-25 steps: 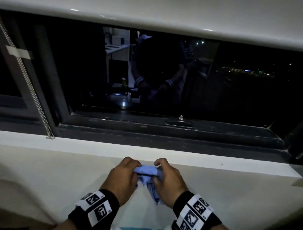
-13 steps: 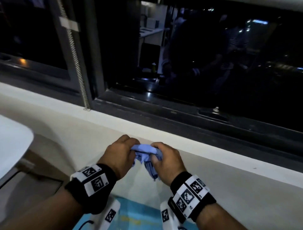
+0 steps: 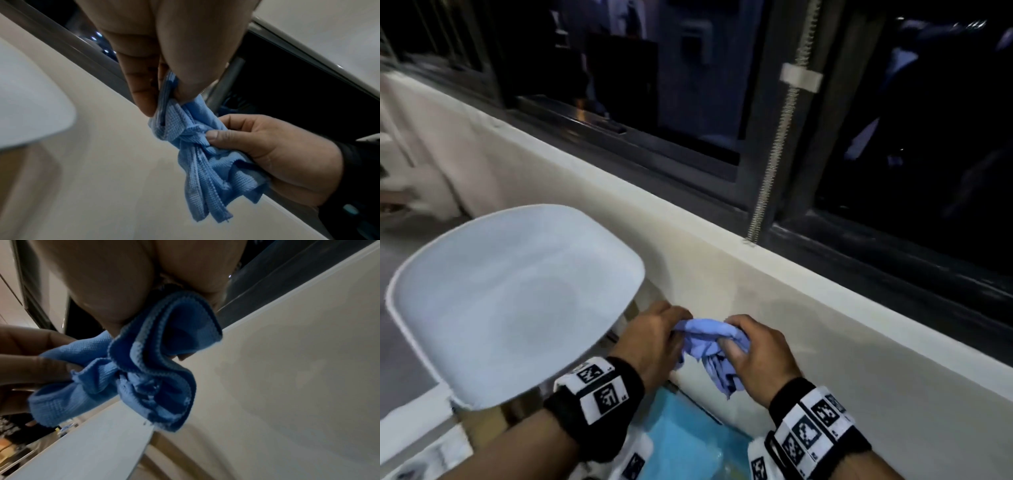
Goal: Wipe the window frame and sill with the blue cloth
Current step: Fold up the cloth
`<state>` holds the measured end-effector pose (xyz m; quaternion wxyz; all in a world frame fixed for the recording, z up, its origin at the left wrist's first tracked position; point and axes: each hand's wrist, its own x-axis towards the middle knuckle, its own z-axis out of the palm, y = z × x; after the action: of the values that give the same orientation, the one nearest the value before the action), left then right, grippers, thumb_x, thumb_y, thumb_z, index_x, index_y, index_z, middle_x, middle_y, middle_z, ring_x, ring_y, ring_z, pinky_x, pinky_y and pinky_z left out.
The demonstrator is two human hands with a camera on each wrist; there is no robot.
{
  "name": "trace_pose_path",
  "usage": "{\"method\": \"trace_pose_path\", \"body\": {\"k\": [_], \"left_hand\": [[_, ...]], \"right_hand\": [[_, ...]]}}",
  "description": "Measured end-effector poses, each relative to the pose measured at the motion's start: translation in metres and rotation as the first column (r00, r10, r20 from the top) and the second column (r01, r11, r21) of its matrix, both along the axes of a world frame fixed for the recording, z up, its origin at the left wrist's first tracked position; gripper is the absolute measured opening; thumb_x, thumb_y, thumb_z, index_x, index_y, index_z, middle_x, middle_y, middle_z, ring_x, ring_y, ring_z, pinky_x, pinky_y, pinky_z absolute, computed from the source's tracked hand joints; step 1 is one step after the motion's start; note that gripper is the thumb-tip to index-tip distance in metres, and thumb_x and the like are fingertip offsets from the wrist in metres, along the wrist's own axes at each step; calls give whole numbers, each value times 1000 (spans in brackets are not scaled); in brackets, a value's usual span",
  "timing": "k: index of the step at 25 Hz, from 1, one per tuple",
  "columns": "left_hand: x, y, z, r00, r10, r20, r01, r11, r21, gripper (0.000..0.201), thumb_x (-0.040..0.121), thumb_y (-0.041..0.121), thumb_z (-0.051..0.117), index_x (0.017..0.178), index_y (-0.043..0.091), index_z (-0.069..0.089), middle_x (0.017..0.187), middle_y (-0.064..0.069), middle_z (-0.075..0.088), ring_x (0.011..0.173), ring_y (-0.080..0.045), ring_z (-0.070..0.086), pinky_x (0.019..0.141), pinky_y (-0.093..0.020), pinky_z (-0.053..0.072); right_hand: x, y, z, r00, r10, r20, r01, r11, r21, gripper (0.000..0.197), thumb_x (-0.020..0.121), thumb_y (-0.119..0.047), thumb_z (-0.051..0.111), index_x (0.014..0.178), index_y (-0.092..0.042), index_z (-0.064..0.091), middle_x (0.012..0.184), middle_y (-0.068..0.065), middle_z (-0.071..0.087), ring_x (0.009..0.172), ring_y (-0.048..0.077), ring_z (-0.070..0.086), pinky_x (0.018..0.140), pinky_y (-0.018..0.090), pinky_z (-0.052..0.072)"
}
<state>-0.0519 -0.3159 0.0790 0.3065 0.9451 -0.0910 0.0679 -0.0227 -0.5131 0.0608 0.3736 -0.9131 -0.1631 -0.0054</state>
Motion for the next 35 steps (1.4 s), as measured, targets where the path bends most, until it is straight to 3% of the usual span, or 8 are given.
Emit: {"method": "trace_pose_path", "body": {"k": [5,9,13,18,23,26,32,35], "left_hand": [[4,156,-10,988,142,-64,-143,990,-11,37,74,34,38,96,22,66,88,-2,65,85,-23,60,70,-23,37],[23,216,-9,983,130,-126,-132,991,-3,33,82,25,41,107,20,63,104,-2,64,97,-22,58,80,-26,42],[62,253,-18,967,129,-218,-89,979,184,36,80,15,61,116,18,57,115,-4,61,104,-27,57,84,-29,44],[105,283,-28,918,135,-374,74,866,495,41,74,18,64,112,22,52,108,-4,53,97,-31,58,75,-36,49],[148,290,-36,943,149,-299,101,726,680,29,81,15,59,110,18,60,113,-11,46,103,-35,53,68,-37,43],[163,288,-49,907,241,-344,84,700,710,34,82,8,54,115,17,57,117,-10,55,106,-32,56,77,-36,46],[178,287,-71,874,265,-407,17,821,571,50,81,12,56,128,15,38,122,-12,51,107,-35,54,79,-40,45],[175,280,-87,914,92,-395,162,810,564,32,83,15,57,115,16,55,118,-9,54,107,-30,55,75,-36,46]], "right_hand": [[18,157,-13,991,83,-106,-79,996,42,5,84,-29,55,87,-25,57,78,-5,65,73,18,59,67,34,52],[25,222,-25,974,77,-214,-54,993,108,8,85,-21,54,78,-21,58,69,-5,59,64,13,55,64,31,48],[51,267,-50,967,52,-248,-43,998,43,14,86,-22,56,73,-15,58,77,4,56,70,19,53,63,29,45],[75,300,-74,943,36,-332,-50,998,-33,14,85,-31,62,91,-22,53,77,-2,58,69,21,54,62,29,47],[108,321,-94,986,-26,-165,-1,987,-161,15,84,-26,60,95,-21,50,95,9,60,89,31,57,74,36,50],[118,326,-104,993,-33,-114,7,974,-226,21,84,-17,62,103,-18,53,111,8,50,101,31,50,83,38,46],[121,330,-110,974,120,-193,-197,871,-450,29,87,-21,51,116,-21,58,122,8,52,111,32,46,92,39,40],[119,331,-110,963,171,-206,-255,818,-515,34,90,-30,47,121,-20,56,125,7,50,114,32,44,93,39,39]]}}
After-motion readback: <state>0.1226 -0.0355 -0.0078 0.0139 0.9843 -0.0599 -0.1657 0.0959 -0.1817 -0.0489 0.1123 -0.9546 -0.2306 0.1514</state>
